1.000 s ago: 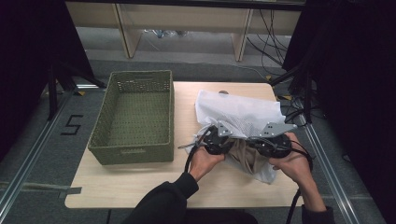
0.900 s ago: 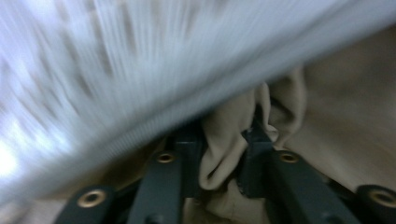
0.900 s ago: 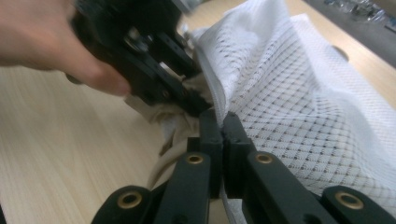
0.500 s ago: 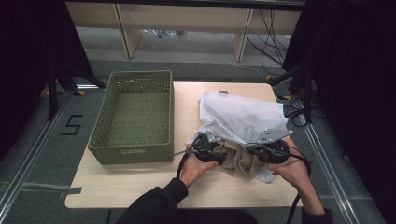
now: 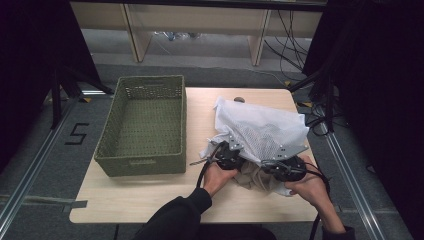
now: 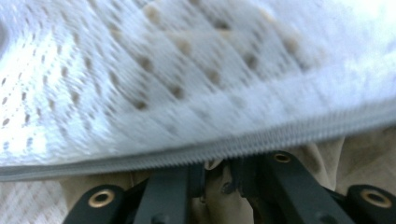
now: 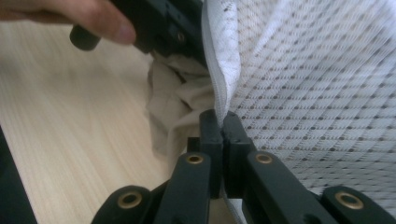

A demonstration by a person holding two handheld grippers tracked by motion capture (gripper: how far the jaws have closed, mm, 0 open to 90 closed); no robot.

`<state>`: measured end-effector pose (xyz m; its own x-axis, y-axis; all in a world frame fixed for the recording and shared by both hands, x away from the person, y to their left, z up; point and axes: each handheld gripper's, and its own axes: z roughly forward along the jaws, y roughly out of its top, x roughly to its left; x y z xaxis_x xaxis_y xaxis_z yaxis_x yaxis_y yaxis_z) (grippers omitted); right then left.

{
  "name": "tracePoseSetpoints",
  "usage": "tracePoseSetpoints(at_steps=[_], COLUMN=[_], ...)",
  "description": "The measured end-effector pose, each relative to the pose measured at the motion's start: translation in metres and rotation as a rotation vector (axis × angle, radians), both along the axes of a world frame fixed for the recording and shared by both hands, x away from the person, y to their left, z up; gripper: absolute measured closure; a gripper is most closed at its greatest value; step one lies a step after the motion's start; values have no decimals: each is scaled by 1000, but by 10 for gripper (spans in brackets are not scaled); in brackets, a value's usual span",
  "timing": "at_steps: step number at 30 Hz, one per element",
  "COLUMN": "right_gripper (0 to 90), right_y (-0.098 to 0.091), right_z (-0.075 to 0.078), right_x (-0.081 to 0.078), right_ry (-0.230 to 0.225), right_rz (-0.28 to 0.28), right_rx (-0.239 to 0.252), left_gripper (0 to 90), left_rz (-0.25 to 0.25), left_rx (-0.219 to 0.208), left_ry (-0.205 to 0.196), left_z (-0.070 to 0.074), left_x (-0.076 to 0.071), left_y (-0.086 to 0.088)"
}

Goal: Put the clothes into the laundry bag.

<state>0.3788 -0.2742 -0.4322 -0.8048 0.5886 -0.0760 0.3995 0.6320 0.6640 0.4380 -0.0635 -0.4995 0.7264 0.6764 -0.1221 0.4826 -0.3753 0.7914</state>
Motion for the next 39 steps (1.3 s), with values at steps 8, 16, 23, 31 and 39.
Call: tracePoseSetpoints(at_steps=[8,16,23,31,39], right_gripper=[900,900,900,900,900], right_y=[6,3,5,6,-1], right_z=[-28,-27,-24,-21,-26], right_x=[4,1,-2,-4,-11], right_ry=[65,110,84,41,69], right_rz=[9,-7,10,63,61], right_rx=[-64,-61,-67,-48,-49], left_gripper=[530,283,452,829,782], left_rz=[-25,37,-10,-116,-172], left_rx=[58,172,135,22,-35], left_ry=[-6,-10,25,28,52], left_z=[5,7,-12,-10,-8], left_x=[-13,-22,-6,-24,-42], left_y=[13,49,41,11,-8])
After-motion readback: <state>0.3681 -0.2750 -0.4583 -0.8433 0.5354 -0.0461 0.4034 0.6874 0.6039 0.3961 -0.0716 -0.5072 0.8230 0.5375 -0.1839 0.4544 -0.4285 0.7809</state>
